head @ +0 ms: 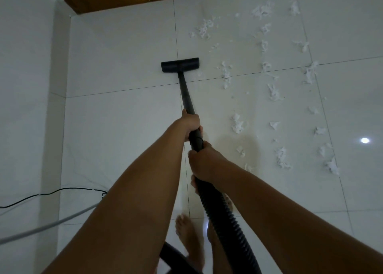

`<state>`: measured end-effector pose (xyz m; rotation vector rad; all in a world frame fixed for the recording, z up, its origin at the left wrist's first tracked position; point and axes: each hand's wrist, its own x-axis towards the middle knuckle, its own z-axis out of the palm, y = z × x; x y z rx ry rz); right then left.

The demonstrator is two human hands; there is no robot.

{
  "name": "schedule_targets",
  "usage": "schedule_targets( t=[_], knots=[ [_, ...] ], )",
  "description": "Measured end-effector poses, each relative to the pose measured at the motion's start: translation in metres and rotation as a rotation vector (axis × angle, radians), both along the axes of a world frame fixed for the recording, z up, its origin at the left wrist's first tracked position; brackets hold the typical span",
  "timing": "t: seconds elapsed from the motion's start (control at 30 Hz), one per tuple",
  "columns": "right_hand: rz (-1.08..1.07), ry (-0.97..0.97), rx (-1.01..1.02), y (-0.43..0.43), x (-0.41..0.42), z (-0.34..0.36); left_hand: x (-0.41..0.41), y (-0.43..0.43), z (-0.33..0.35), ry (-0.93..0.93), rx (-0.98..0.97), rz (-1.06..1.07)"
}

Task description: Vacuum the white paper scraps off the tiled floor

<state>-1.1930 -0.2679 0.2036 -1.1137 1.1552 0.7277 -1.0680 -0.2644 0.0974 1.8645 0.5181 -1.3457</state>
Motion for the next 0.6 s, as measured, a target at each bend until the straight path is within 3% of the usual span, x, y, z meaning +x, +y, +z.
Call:
schedule_targets(
  t=[0.6],
  knots=[
    [0.006, -0.011, -0.098, 0.096, -0.055, 0.006, -0.052, 0.09, -0.003, -0.006, 0.026, -0.124]
  ],
)
